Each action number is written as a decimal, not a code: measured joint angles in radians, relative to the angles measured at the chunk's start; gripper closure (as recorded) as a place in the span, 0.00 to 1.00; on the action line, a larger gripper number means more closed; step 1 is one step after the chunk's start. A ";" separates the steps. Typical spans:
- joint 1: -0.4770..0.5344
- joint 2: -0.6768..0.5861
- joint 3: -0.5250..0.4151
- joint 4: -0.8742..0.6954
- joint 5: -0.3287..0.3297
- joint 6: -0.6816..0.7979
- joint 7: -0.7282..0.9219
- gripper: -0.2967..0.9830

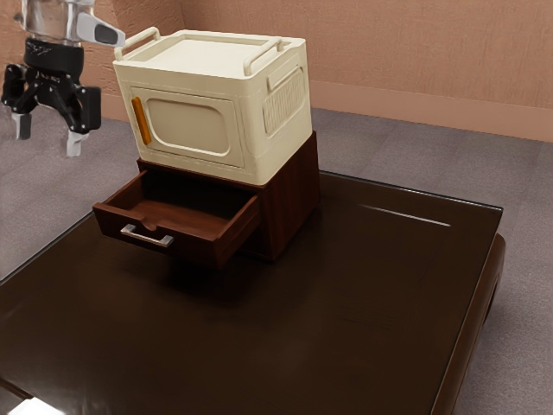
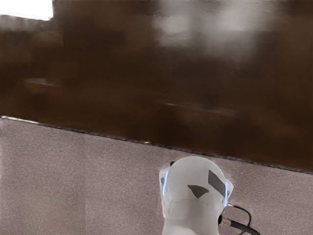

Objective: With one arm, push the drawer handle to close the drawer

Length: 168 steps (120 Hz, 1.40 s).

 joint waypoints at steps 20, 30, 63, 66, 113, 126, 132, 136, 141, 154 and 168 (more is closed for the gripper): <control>0.024 0.006 -0.016 -0.049 0.015 0.290 -0.051 0.23; 0.010 -0.009 -0.044 -0.054 0.004 0.318 -0.088 0.34; 0.008 -0.432 -0.057 -0.907 -0.089 0.851 -0.217 0.75; 0.008 -0.443 -0.044 -0.935 -0.094 0.887 -0.227 0.76; 0.067 -0.329 0.004 -1.094 -0.083 1.258 -0.295 0.84; 0.102 -0.278 0.002 -1.088 -0.025 1.339 -0.264 0.84; 0.108 -0.266 0.001 -1.086 -0.006 1.371 -0.246 0.84; 0.110 -0.255 0.001 -1.086 0.004 1.392 -0.234 0.84; 0.112 -0.236 0.000 -1.080 0.017 1.416 -0.221 0.84; 0.113 -0.194 0.000 -1.064 0.043 1.470 -0.186 0.84; 0.115 -0.145 0.002 -1.035 0.054 1.505 -0.154 0.85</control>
